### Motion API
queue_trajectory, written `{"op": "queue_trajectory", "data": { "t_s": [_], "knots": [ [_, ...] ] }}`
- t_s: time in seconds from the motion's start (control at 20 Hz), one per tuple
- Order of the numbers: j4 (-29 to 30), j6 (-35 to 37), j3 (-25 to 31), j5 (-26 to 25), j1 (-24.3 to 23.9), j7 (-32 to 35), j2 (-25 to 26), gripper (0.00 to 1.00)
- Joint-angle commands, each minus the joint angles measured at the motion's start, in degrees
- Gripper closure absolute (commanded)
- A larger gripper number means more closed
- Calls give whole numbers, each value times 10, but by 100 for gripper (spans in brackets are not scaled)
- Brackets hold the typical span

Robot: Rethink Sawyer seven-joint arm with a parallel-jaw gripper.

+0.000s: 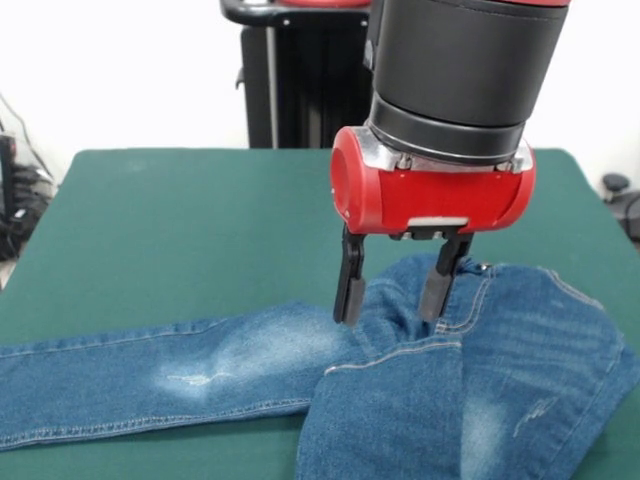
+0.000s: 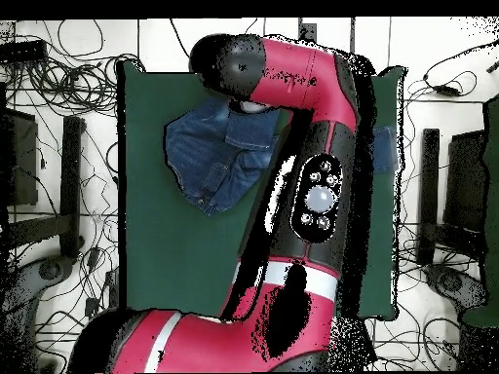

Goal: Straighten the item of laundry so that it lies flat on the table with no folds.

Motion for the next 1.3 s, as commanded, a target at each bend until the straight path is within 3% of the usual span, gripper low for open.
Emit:
{"op": "queue_trajectory", "data": {
  "t_s": [0.05,1.3],
  "knots": [
    [142,-38,63,7,22,123,-11,0],
    [127,-56,63,12,29,138,5,0]
  ]
}}
